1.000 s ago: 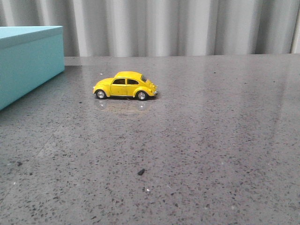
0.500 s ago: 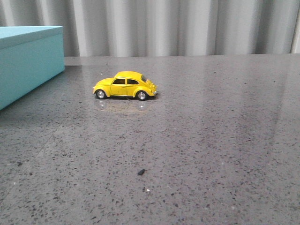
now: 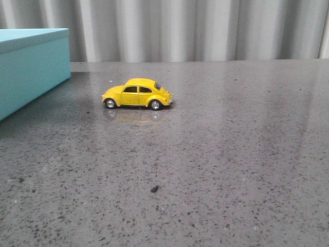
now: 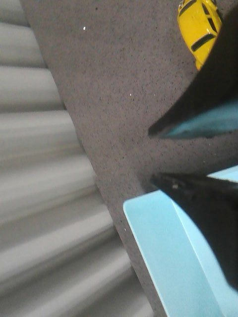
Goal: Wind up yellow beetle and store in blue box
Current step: 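Move the left gripper above the yellow car, then lower the left gripper and close it around the car's body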
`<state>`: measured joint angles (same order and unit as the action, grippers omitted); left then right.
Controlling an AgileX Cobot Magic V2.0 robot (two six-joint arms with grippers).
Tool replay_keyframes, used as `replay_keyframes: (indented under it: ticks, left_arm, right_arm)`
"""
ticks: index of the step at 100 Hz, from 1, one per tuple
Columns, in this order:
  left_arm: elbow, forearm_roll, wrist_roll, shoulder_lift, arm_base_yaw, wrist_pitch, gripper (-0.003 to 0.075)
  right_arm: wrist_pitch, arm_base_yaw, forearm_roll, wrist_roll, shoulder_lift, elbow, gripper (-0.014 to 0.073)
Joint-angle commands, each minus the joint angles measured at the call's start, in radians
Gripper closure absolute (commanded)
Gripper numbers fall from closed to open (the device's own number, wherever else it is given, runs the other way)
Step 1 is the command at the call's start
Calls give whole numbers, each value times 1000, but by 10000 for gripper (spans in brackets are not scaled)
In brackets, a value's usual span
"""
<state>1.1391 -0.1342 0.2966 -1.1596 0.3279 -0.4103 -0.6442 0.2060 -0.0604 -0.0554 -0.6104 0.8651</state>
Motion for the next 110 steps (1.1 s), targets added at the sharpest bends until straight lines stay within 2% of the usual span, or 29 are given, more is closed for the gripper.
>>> replay_keyframes:
  ticks: [1, 5, 12, 23, 58, 75, 93, 110]
  left_arm:
    - [65, -12, 38, -14, 43, 54, 337]
    - [78, -12, 45, -31, 61, 54, 269]
    - [97, -7, 100, -58, 90, 41, 220]
    - [134, -2, 246, -109, 132, -27, 235]
    - [244, -2, 394, -292, 200, -217, 245]
    - [328, -2, 527, -394, 210, -379, 245]
    - [358, -2, 625, -465, 234, -320, 245]
    - [358, -36, 633, -487, 235, -278, 247]
  right_arm:
    - [69, 1, -10, 4, 6, 24, 655]
    - [69, 1, -10, 4, 6, 24, 655]
    - [69, 1, -10, 4, 6, 24, 655]
    - [69, 1, -10, 4, 6, 24, 655]
    - [56, 1, -10, 4, 6, 24, 655]
    - [56, 1, -10, 4, 6, 24, 655]
    - [56, 1, -10, 4, 4, 24, 655]
    - [56, 1, -10, 4, 4, 24, 655]
